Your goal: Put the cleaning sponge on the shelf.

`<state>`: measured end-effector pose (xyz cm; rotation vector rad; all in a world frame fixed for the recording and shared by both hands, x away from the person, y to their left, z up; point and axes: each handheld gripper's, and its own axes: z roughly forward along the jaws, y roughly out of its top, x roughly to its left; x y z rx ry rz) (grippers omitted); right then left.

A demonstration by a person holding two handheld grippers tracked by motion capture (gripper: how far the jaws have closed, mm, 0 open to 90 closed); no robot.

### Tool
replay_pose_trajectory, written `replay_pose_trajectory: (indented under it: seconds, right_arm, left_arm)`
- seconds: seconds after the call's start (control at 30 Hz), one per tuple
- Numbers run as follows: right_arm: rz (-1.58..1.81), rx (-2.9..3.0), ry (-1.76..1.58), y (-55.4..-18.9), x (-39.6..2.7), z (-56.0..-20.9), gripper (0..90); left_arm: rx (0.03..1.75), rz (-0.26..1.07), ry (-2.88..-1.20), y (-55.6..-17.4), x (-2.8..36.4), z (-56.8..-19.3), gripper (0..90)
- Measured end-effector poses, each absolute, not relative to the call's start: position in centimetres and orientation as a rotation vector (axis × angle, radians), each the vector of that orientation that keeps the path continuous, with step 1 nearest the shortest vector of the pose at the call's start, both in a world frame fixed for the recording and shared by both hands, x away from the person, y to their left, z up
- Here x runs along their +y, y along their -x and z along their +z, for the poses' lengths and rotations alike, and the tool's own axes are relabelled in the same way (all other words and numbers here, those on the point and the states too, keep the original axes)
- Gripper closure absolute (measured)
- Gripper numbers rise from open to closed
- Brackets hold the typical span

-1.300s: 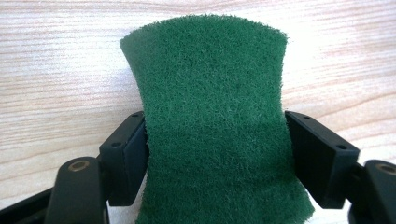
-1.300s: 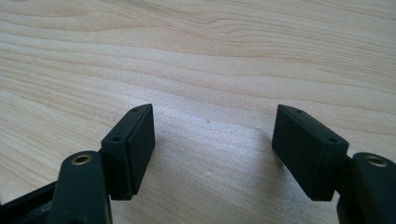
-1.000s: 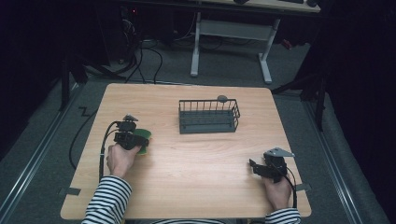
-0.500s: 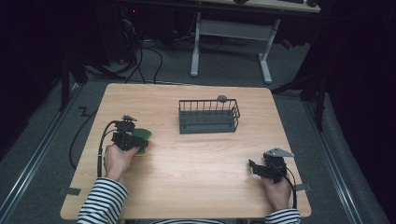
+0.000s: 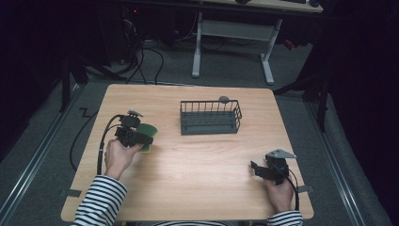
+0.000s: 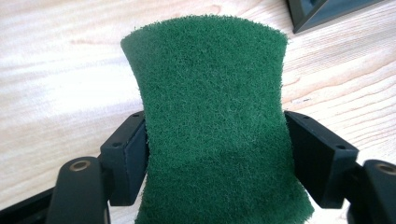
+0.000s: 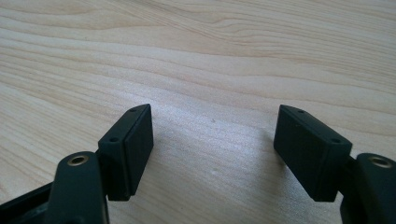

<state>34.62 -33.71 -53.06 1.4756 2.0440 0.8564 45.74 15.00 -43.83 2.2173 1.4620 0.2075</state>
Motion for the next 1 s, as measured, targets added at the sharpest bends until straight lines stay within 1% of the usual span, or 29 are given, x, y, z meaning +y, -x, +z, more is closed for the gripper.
replay_pose_trajectory:
  seconds: [0.17, 0.33, 0.53, 0.63, 0.83, 1.0]
  right_arm:
    - [0.856, 2.045, -1.476, -34.6, -33.7, -53.1, 28.4]
    - [0.857, 2.045, -1.475, -34.6, -33.7, -53.1, 28.4]
    - [0.857, 2.045, -1.475, -34.6, -33.7, -53.1, 28.4]
    - [0.857, 2.045, -1.475, -34.6, -33.7, -53.1, 28.4]
    - [0.857, 2.046, -1.475, -34.6, -33.7, -53.1, 28.4]
    - [0.858, 2.048, -1.473, -34.6, -33.7, -53.1, 28.2]
  left_arm:
    - [1.421, 0.231, -2.244, -46.1, 14.3, -42.4, 28.2]
    - [1.389, 0.22, -2.244, -46.5, 13.6, -41.3, 28.4]
    - [1.325, 0.218, -2.264, -47.1, 11.8, -39.6, 28.4]
    - [1.268, 0.14, -2.246, -47.6, 10.9, -38.6, 28.4]
    - [1.189, 0.17, -2.308, -48.0, 8.5, -36.9, 28.4]
    - [1.156, 0.181, -2.324, -48.8, 6.9, -36.0, 28.4]
